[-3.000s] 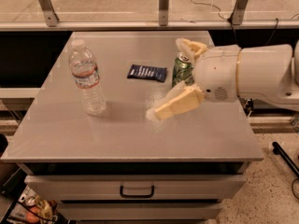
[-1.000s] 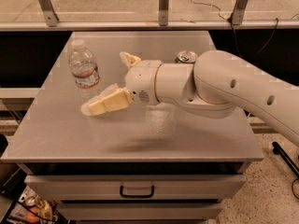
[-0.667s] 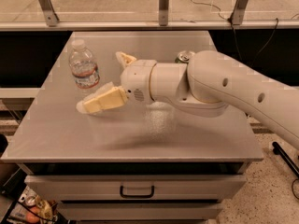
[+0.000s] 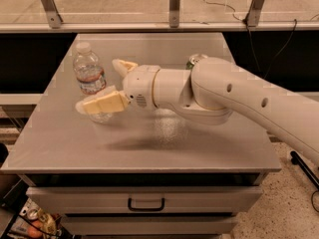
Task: Knock water bottle over
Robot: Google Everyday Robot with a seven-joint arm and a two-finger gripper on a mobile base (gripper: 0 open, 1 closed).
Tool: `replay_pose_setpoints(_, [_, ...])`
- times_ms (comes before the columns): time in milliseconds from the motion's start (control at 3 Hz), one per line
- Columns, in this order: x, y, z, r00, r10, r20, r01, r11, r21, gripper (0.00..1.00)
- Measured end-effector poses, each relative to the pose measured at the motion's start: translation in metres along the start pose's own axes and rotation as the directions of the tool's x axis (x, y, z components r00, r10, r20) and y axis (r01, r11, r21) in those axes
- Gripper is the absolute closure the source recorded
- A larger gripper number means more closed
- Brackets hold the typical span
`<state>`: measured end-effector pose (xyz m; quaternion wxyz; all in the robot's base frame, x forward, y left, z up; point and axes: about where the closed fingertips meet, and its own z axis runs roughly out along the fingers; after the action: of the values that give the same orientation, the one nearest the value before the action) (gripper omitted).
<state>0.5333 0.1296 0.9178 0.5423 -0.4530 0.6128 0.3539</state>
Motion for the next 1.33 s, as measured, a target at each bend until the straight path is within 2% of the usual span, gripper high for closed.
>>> replay_pose_setpoints(1000, [-0.0085,0.0047,0.0081,1.000,-0.015,0.012,0.016,0.9996,-0.022,0.85])
replay_pose_setpoints(1333, [-0.0099,0.0067,0.0095,1.000,-0.018,0.012,0.018,0.9995,-0.025,1.00])
